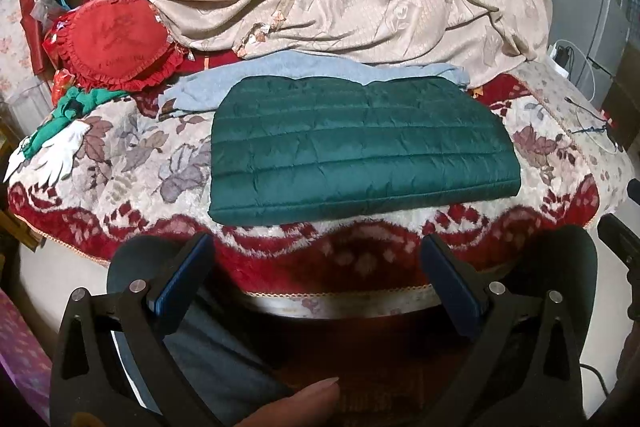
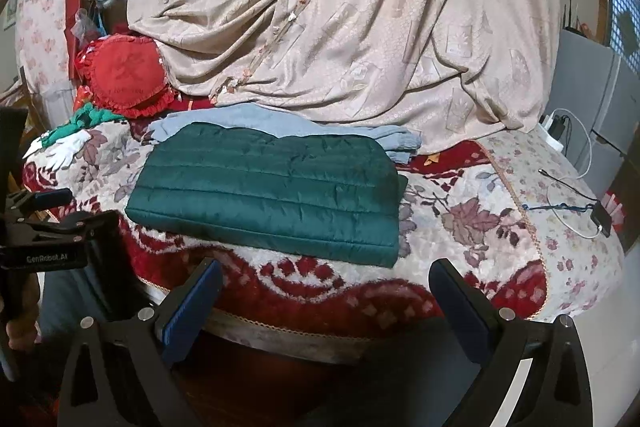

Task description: Fold large clothes

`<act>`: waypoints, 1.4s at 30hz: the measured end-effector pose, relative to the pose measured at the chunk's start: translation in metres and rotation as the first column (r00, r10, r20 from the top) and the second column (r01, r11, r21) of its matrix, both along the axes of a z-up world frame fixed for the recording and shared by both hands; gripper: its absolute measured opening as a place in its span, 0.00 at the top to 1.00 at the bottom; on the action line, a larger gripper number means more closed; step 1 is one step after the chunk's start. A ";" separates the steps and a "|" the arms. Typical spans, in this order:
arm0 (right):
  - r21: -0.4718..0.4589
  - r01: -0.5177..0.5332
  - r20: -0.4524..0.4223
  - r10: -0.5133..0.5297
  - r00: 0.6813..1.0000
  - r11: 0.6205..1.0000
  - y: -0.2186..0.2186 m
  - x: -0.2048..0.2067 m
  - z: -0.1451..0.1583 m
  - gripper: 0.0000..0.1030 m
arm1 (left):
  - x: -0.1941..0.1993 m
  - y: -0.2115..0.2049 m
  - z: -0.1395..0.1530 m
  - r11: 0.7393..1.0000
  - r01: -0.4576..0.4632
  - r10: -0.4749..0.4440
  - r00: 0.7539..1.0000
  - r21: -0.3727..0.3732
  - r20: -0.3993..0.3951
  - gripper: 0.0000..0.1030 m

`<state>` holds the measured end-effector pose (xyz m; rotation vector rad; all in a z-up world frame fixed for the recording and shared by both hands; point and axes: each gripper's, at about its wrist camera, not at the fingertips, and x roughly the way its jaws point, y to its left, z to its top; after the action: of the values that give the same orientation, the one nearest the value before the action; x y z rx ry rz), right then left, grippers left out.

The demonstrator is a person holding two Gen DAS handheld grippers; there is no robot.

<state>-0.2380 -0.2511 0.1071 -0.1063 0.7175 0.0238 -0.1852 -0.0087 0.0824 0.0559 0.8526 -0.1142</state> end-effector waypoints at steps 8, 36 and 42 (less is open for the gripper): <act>0.004 -0.011 -0.020 0.011 1.000 1.000 0.005 0.006 -0.004 0.01 | 0.002 0.001 -0.003 1.000 -0.010 0.010 1.000 -0.007 -0.017 0.00; 0.026 -0.009 0.022 0.008 1.000 1.000 0.000 -0.007 0.014 0.01 | -0.022 -0.009 -0.005 0.998 0.057 -0.062 0.989 -0.037 -0.138 0.00; 0.017 -0.010 0.003 0.010 1.000 1.000 0.002 -0.003 0.009 0.01 | -0.020 -0.010 -0.009 0.998 0.059 -0.064 0.987 -0.037 -0.148 0.00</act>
<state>-0.2406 -0.2492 0.1157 -0.0935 0.7139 0.0390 -0.2052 -0.0188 0.0734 0.0437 0.9987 -0.1919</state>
